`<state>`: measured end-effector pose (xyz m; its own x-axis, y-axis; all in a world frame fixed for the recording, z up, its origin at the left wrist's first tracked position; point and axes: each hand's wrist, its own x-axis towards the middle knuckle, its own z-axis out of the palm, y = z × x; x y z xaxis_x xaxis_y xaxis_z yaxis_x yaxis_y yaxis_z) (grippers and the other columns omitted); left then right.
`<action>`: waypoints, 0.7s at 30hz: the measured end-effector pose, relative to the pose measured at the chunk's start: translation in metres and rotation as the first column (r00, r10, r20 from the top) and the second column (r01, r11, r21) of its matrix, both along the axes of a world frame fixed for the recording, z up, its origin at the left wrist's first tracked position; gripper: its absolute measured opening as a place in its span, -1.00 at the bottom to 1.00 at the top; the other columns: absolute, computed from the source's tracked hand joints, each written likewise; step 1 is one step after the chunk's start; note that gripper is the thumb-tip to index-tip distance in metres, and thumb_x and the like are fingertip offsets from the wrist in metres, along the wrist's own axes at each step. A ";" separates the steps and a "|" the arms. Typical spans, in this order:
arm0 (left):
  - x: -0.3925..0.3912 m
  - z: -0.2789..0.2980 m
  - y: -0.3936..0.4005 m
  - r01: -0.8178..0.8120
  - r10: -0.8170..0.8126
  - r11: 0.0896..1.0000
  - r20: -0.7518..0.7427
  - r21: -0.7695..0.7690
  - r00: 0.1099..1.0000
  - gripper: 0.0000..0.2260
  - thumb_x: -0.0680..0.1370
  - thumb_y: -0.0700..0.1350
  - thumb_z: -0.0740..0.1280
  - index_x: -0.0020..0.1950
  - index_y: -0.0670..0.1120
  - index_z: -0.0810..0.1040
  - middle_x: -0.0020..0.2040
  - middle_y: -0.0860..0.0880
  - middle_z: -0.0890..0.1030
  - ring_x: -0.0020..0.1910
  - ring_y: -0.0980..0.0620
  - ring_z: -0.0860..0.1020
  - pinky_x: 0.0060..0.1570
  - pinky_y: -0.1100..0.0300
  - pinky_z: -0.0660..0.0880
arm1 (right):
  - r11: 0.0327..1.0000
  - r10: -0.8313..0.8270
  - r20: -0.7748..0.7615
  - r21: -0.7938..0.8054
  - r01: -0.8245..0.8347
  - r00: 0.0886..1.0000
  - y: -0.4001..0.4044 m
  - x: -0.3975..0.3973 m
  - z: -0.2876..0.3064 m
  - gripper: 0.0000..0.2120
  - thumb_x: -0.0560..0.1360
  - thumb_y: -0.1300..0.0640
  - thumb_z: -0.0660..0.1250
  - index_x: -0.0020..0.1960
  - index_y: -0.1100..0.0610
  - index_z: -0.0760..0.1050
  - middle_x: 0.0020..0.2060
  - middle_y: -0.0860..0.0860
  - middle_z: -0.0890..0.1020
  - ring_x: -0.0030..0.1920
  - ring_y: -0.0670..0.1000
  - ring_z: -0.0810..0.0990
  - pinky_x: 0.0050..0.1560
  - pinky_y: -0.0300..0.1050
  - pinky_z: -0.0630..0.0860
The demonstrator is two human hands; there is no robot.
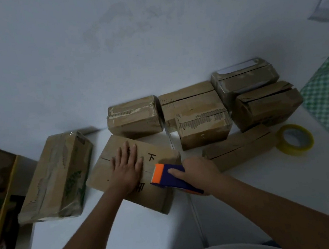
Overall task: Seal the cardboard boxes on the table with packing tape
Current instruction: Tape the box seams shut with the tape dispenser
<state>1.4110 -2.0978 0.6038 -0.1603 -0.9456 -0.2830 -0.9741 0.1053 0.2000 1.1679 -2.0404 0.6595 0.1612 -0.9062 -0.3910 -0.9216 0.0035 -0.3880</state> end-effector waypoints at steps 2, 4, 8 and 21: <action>-0.006 -0.008 0.006 -0.031 0.030 0.999 -0.040 -0.015 0.999 -0.42 0.68 0.17 -0.08 0.57 0.07 -0.34 0.59 0.01 -0.31 0.56 -0.03 -0.32 0.53 -0.09 -0.27 | 1.000 -0.006 0.023 0.018 0.006 1.000 0.002 -0.004 -0.005 -0.49 0.56 -0.35 0.03 -0.29 0.04 0.31 -0.34 0.00 0.44 -0.26 0.01 0.48 -0.24 -0.10 0.38; -0.004 -0.012 0.006 -0.041 0.040 0.999 -0.040 -0.025 0.998 -0.42 0.67 0.18 -0.10 0.57 0.08 -0.34 0.59 0.02 -0.31 0.56 -0.02 -0.33 0.53 -0.09 -0.28 | 1.000 -0.021 0.055 0.013 0.020 0.998 0.006 -0.008 -0.012 -0.49 0.55 -0.36 0.03 -0.29 0.04 0.33 -0.34 0.01 0.46 -0.31 -0.01 0.48 -0.30 -0.13 0.36; 0.000 -0.016 0.003 -0.039 0.039 0.999 -0.045 -0.014 0.998 -0.42 0.64 0.23 -0.16 0.55 0.14 -0.39 0.58 0.04 -0.35 0.55 -0.01 -0.35 0.53 -0.09 -0.29 | 0.999 -0.024 0.026 -0.035 0.025 0.999 0.018 -0.030 -0.024 -0.50 0.52 -0.40 0.05 -0.31 0.00 0.32 -0.38 -0.04 0.44 -0.39 -0.10 0.41 -0.42 -0.20 0.24; -0.053 -0.005 0.050 0.191 -0.199 0.977 -0.085 -0.096 0.976 -0.48 0.66 0.18 -0.16 0.60 0.13 -0.21 0.60 0.07 -0.23 0.57 0.06 -0.26 0.52 -0.02 -0.22 | 0.992 -0.125 0.124 0.021 0.123 0.984 0.039 -0.048 -0.057 -0.46 0.53 -0.37 0.06 -0.15 0.09 0.49 -0.36 -0.05 0.49 -0.35 -0.08 0.49 -0.29 -0.15 0.43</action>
